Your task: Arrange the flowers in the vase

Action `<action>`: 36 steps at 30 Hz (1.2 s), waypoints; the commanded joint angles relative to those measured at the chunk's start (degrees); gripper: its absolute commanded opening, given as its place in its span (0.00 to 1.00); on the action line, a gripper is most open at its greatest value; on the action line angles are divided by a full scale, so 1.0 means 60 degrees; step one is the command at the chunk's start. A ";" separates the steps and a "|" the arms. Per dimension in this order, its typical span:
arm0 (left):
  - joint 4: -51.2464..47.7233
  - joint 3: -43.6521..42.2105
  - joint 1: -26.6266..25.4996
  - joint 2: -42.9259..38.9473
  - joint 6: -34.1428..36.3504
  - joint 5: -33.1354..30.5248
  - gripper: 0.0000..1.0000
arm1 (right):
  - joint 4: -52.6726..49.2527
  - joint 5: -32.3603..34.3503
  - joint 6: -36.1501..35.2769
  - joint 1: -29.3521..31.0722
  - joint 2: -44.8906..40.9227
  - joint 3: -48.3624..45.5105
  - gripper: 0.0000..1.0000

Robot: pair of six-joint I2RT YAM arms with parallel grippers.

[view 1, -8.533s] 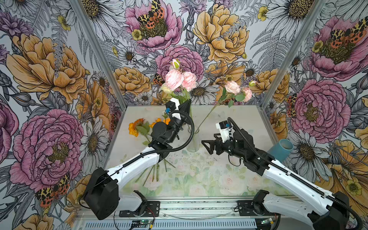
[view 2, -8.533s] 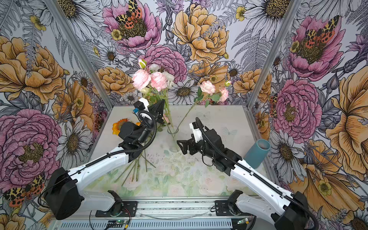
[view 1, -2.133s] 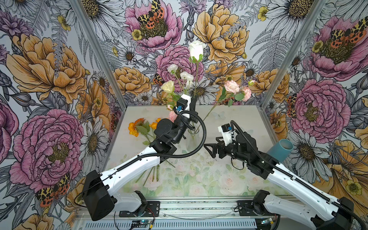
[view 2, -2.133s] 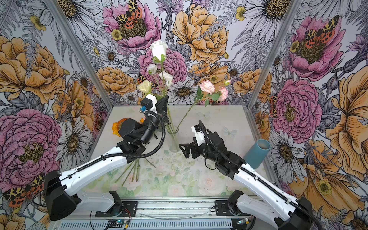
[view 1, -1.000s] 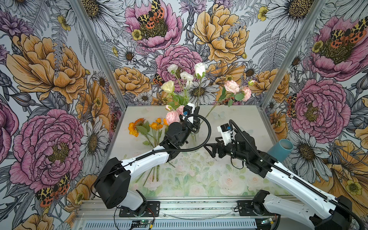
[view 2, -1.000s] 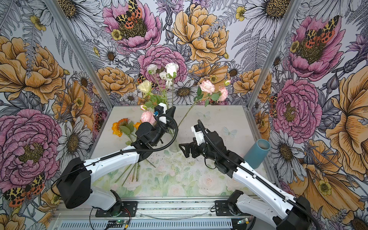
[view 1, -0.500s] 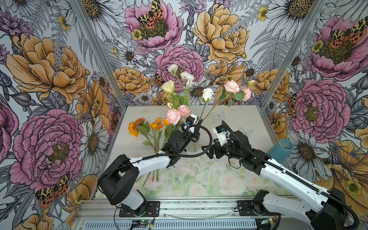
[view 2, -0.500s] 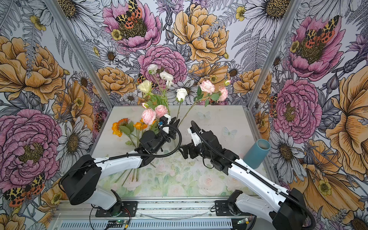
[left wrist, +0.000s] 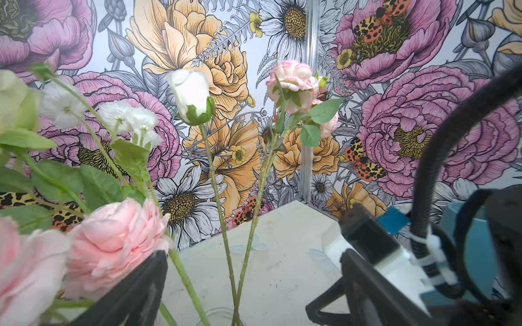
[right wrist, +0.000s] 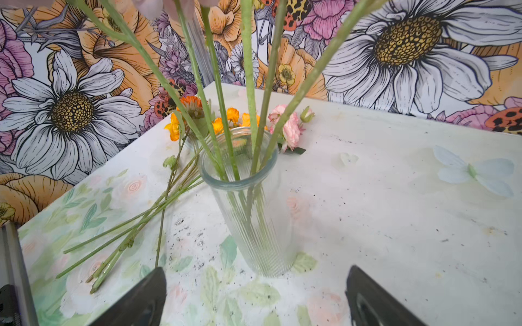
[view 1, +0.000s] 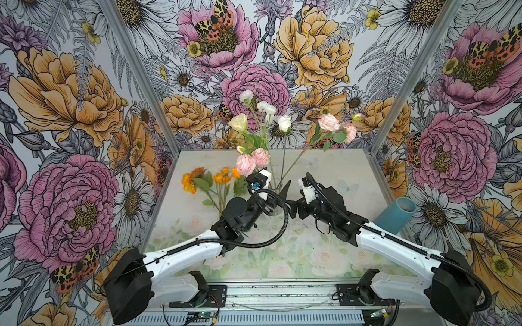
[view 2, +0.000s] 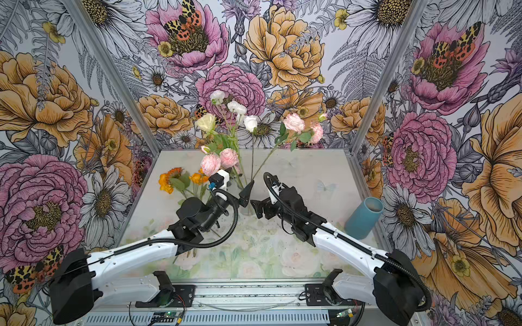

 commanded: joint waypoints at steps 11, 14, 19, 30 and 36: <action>-1.0319 0.1898 0.0347 -0.2556 -0.4259 0.1683 0.99 | 0.4834 0.0488 -0.0964 0.0388 0.2318 -0.0391 1.00; -1.0778 0.2105 0.0306 -0.2179 -0.4654 0.2659 0.99 | 0.5588 0.0620 -0.1209 0.0395 0.2925 -0.0356 1.00; -1.0787 0.1640 0.0239 -0.2688 -0.4906 0.1999 0.99 | 0.5794 0.0900 -0.1371 0.0399 0.3794 0.0185 0.99; -1.0833 0.1046 0.0695 -0.3187 -0.4965 0.2055 0.99 | 0.7560 0.1372 -0.1886 0.0440 0.5037 0.0540 0.99; -1.0846 0.0932 0.0770 -0.2982 -0.4852 0.2158 0.99 | 0.7712 0.1622 -0.1945 0.0461 0.5365 0.0995 0.99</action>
